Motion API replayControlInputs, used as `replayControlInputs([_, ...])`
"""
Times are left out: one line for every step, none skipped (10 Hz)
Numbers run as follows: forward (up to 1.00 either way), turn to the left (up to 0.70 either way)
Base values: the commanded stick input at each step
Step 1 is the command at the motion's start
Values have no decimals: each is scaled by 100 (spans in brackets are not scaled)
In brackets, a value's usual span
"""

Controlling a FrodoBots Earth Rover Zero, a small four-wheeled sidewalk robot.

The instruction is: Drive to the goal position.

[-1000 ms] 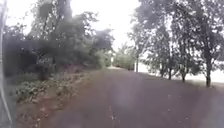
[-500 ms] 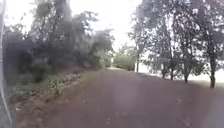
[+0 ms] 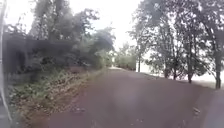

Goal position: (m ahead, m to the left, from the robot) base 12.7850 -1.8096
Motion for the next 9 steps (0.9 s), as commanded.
replayControlInputs([70, 0])
replayControlInputs([70, 0])
replayControlInputs([70, 0])
replayControlInputs([70, 0])
replayControlInputs([70, 0])
replayControlInputs([70, 0])
replayControlInputs([70, 0])
replayControlInputs([70, 0])
replayControlInputs([70, 0])
